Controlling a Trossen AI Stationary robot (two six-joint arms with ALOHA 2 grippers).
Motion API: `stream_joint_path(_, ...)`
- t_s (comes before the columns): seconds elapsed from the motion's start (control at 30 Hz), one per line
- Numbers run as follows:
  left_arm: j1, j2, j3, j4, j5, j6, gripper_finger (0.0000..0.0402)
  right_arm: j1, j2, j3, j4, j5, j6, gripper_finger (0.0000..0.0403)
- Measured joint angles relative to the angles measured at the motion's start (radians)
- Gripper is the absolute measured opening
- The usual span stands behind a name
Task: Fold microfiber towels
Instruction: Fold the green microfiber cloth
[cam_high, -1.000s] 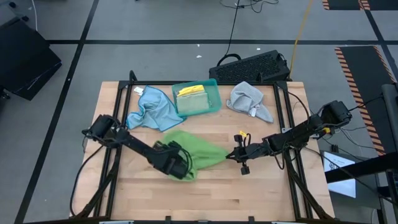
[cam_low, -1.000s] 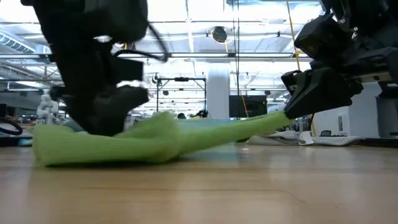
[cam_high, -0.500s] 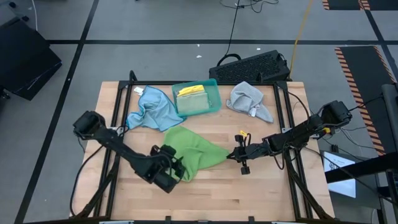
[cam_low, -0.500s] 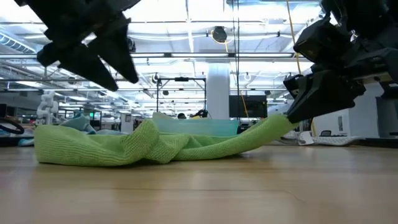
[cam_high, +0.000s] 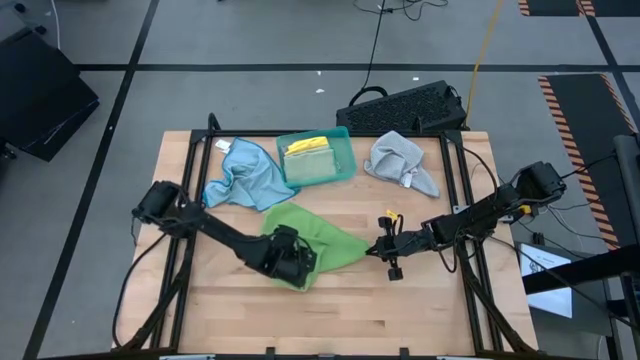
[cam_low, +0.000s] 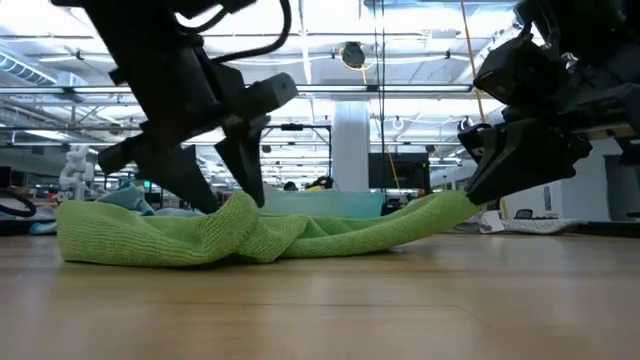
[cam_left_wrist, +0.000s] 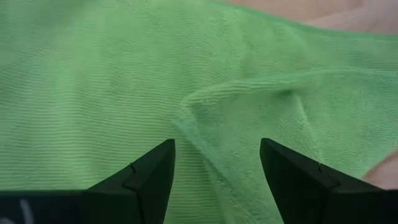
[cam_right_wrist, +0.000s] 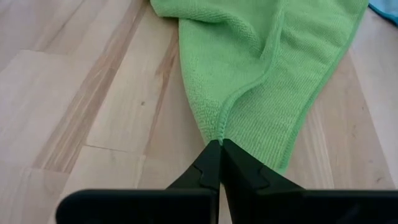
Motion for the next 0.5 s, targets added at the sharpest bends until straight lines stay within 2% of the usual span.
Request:
stream_joint_path(0.17,0.028,0.0,0.0,-0.003,0.025,0.03,0.0238,0.0,0.0,0.0,-0.001,0.0,-0.005,0.0004)
stream_joint_path(0.27,0.039,0.0,0.0,0.007,0.007,0.084,0.0218,0.0,0.0,0.0,0.005,0.001,-0.01,0.0004)
stream_joint_path(0.37,0.05,0.0,0.0,0.023,0.004,0.117,0.0164,0.0,0.0,0.0,0.005,0.001,-0.01,0.0004)
stream_joint_path(0.5,0.055,0.0,0.0,0.097,0.002,0.258,0.0058,0.0,0.0,0.0,0.004,0.002,-0.011,0.0004)
